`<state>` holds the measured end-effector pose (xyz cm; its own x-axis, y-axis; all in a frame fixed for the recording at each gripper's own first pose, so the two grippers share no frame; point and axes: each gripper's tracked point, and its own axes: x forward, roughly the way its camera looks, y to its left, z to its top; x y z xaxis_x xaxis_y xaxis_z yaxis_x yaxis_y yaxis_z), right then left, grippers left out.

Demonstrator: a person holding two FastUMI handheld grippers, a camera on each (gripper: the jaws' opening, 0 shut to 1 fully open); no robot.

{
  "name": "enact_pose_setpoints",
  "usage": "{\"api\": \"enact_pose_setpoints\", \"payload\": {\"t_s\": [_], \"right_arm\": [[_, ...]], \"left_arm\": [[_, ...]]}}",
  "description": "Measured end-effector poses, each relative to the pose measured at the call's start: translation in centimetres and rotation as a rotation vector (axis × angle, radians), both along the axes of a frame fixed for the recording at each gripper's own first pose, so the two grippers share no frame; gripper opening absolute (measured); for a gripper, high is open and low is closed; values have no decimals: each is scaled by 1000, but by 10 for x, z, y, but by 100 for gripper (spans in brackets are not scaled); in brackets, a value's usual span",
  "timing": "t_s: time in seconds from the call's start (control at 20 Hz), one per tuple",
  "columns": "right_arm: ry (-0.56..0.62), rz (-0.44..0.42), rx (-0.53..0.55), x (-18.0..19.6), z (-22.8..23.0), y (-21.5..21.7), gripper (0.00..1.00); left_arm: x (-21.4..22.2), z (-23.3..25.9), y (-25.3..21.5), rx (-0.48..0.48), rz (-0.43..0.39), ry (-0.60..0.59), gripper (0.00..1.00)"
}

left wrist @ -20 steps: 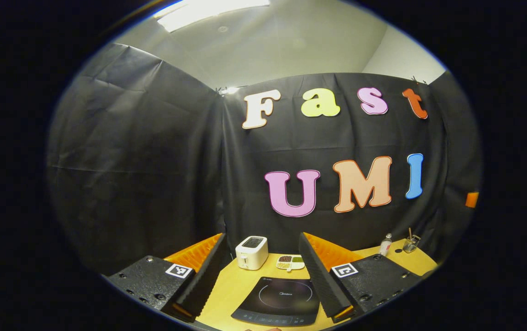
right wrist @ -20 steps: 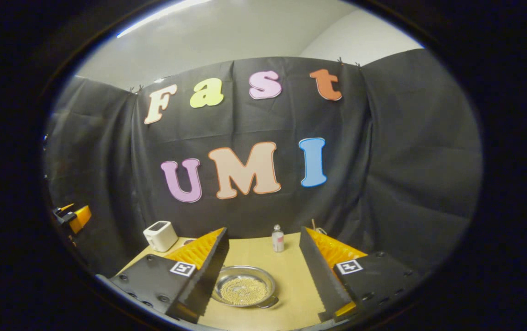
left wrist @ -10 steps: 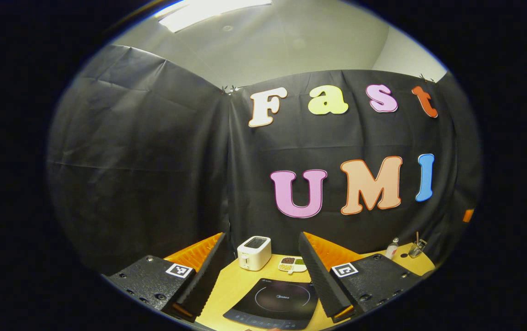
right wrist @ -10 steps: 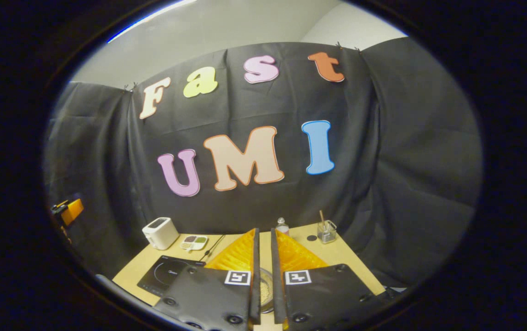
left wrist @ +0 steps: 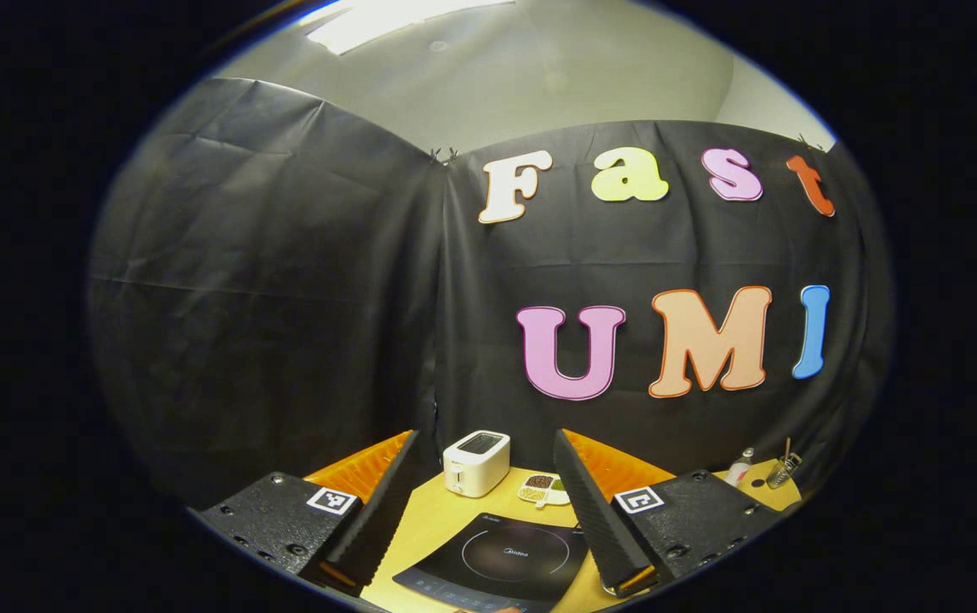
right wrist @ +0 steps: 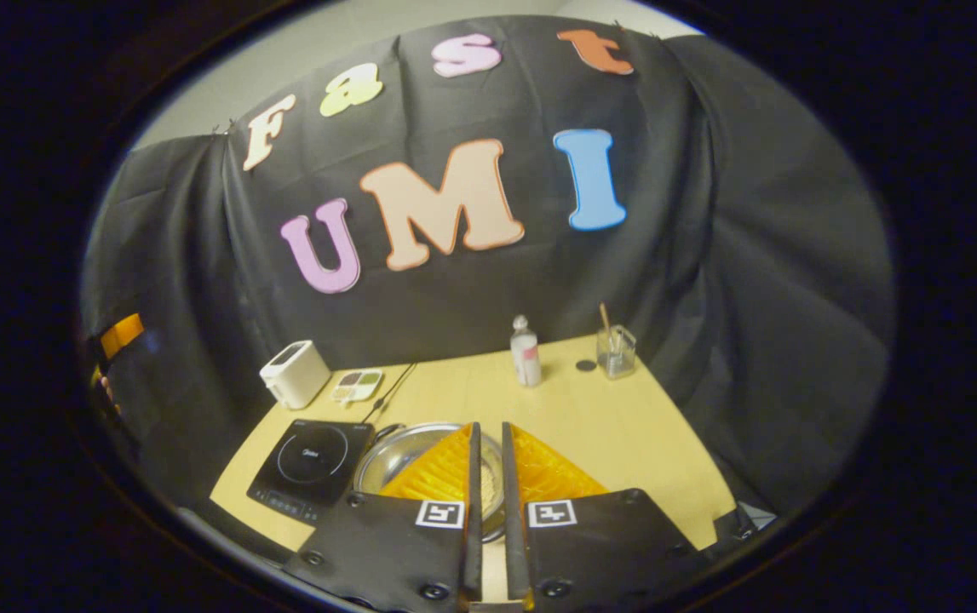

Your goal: First push the handle of the pot to place it horizontally, then grasp the pot with both hands and set it on the induction cooktop.

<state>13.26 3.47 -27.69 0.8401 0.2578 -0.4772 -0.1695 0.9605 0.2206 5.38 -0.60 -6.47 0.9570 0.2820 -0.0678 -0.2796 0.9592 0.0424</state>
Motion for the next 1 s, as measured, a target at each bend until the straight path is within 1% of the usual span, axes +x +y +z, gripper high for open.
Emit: {"api": "enact_pose_setpoints", "payload": {"t_s": [0.05,0.1,0.15,0.2,0.25,0.4,0.45,0.5,0.55,0.6,0.8,0.9,0.95,1.0], "right_arm": [[42,9,7,-4,-17,2,6],[86,18,11,-8,-33,4,13],[132,29,20,-12,-50,8,13],[178,37,26,-15,-65,13,5],[223,47,29,-20,-80,16,0],[347,78,21,-32,-121,27,0],[384,88,15,-39,-131,31,9],[425,101,8,-44,-143,36,9],[468,115,4,-51,-154,42,9],[510,131,5,-58,-165,47,9],[660,194,22,-80,-197,66,9],[727,217,37,-87,-208,72,9],[751,227,45,-91,-213,77,10],[774,234,54,-92,-219,81,10]], "left_arm": [[2,-3,3,2,13,4,92],[3,-6,6,7,26,10,94],[3,-10,9,14,39,16,92],[4,-12,13,24,51,25,94],[5,-16,16,32,64,34,92],[6,-28,25,50,89,69,92],[5,-32,28,56,94,80,94],[7,-37,31,59,102,98,94],[5,-44,34,59,110,115,92],[2,-49,36,59,121,129,94],[-12,-66,49,73,174,186,94],[-15,-67,55,75,195,192,94],[-17,-68,57,74,205,194,92],[-18,-69,59,73,214,196,94]]}}
